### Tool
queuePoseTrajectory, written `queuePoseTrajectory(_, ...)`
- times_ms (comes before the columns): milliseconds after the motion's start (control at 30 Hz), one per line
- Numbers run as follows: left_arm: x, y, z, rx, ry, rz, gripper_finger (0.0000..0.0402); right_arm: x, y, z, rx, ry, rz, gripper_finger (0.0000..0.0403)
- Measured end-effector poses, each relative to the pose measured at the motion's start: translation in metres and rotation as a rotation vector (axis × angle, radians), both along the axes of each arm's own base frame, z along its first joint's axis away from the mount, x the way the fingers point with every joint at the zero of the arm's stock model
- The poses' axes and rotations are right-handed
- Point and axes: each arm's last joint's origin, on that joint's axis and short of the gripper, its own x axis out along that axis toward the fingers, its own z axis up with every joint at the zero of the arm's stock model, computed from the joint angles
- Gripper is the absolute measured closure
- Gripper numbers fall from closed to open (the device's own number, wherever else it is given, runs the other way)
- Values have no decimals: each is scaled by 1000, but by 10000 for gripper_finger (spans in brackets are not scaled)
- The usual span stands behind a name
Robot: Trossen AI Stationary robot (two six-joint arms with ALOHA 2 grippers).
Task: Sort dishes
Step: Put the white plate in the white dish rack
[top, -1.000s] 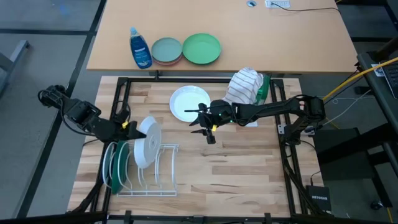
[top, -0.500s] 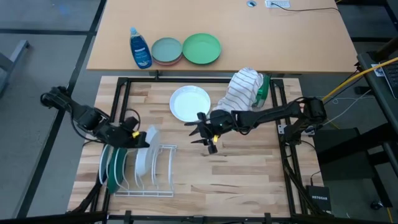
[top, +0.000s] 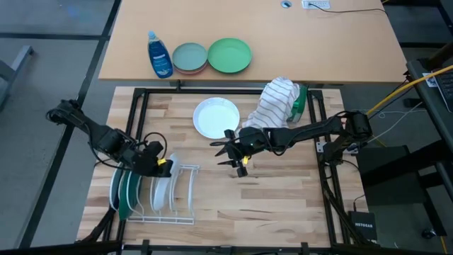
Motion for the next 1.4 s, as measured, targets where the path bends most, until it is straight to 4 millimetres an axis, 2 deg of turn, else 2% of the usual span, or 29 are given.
queuePoseTrajectory(467, 0, 0, -1, 67, -8, -102, 370, 0, 0, 0, 0, 1, -1, 249)
queuePoseTrajectory(767, 0, -2, 0, 43, -7, -151, 303, 0, 0, 0, 0, 2, -1, 249)
queuePoseTrajectory(933, -2, -2, 1, 22, -3, -199, 285, 0, 0, 0, 0, 2, -1, 249)
queuePoseTrajectory(1400, -34, 19, 26, -21, -159, -167, 284, 0, 0, 0, -2, 3, -4, 249)
